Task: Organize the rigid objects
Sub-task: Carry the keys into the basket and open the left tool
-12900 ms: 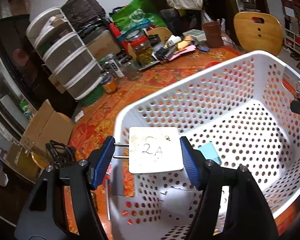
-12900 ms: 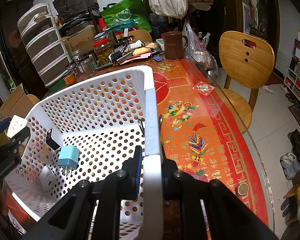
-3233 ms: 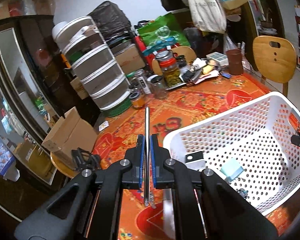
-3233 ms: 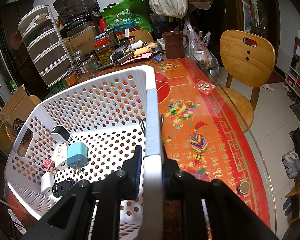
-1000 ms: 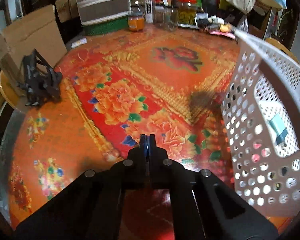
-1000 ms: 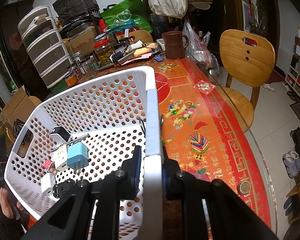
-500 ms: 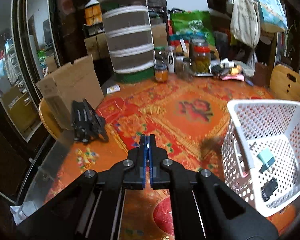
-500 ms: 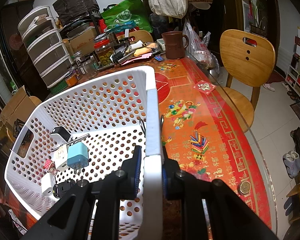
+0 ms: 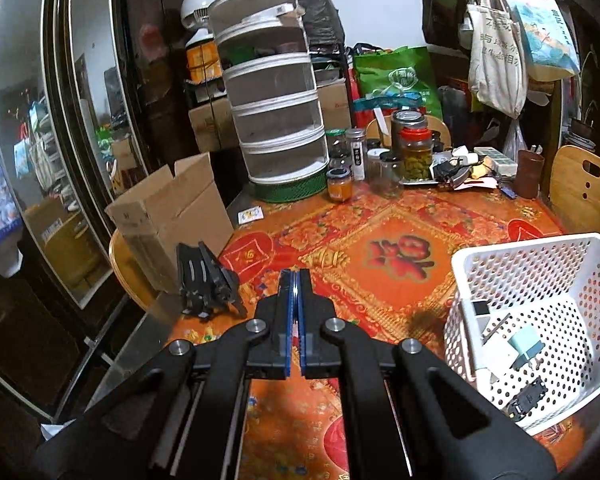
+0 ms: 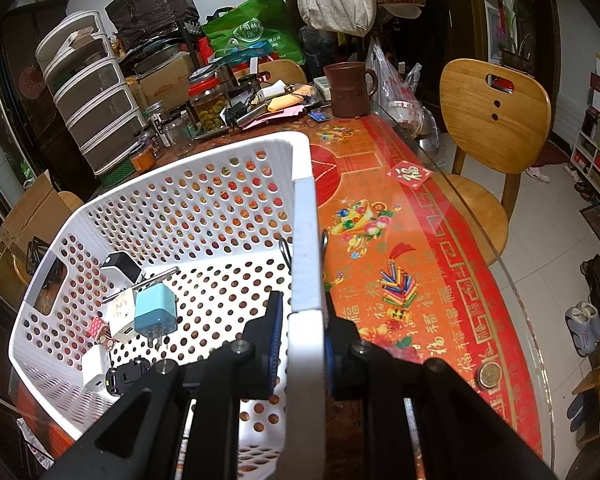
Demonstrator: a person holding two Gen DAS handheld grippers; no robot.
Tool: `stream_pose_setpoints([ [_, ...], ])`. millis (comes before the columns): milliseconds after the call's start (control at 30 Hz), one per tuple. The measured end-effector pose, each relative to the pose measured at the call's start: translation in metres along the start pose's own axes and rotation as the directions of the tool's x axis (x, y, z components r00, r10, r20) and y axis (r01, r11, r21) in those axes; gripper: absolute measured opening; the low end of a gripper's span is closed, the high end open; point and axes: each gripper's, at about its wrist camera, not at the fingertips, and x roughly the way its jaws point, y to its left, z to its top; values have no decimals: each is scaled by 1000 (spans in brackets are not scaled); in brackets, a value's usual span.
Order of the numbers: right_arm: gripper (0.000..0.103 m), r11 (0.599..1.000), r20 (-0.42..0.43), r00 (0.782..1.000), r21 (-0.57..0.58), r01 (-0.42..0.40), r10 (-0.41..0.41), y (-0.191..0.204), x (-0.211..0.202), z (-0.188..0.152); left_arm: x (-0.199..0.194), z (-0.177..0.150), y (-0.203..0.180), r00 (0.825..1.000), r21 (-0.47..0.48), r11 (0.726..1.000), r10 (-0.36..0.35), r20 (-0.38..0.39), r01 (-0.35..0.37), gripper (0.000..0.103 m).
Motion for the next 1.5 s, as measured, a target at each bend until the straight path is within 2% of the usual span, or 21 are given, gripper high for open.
stream_pose_setpoints([
  [500, 17, 1000, -3, 1000, -3, 0, 0, 0, 1, -3, -36, 32, -66, 997, 84, 994, -68, 40, 65, 2],
  [833, 17, 1000, -3, 1000, -4, -1, 1, 1, 1, -3, -39, 30, -120, 990, 142, 981, -137, 19, 133, 2],
  [1233, 17, 1000, -3, 1000, -4, -3, 3, 1, 0, -3, -19, 9, -190, 978, 196, 959, -195, -74, 206, 2],
  [1500, 17, 1000, -3, 1000, -6, -2, 2, 1, 0, -3, 25, -16, -226, 954, 202, 946, -208, -217, 252, 2],
])
